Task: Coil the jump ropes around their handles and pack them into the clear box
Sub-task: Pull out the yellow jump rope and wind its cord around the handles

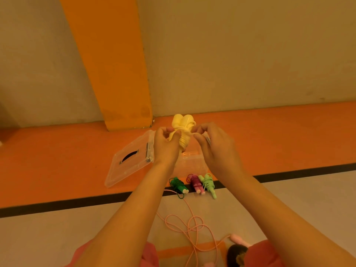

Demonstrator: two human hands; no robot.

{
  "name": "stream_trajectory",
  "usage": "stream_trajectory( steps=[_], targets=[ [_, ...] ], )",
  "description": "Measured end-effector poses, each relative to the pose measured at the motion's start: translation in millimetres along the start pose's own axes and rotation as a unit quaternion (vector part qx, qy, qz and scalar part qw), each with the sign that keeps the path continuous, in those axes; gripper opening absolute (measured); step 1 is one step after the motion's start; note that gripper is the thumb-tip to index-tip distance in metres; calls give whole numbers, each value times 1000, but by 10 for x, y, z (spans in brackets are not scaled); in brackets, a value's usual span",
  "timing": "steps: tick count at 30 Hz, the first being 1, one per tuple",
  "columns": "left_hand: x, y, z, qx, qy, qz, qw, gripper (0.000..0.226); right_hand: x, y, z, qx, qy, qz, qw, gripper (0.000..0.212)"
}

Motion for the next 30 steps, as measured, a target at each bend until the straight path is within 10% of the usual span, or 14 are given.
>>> stream_trajectory(
  steps=[11,23,30],
  targets=[
    [118,110,-116,-37,-17,-1,999,18,195,-37,46,-3,48,-12,999,9],
    [-1,-88,350,194,7,39,980,29,-99,87,-96,-34,360,106,926,25],
    [-8,-300,523,248,0,11,969,20,-352,167,-194,-23,334,130,933,31]
  ],
)
Point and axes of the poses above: each hand's wrist, its own y-axis towards the middle knuckle, its own z-axis out of the palm, x = y × z, the point moved 10 cm from there along y, towards the middle knuckle, and after that the axes turned 14 degrees about y, right-handed, at the moved point
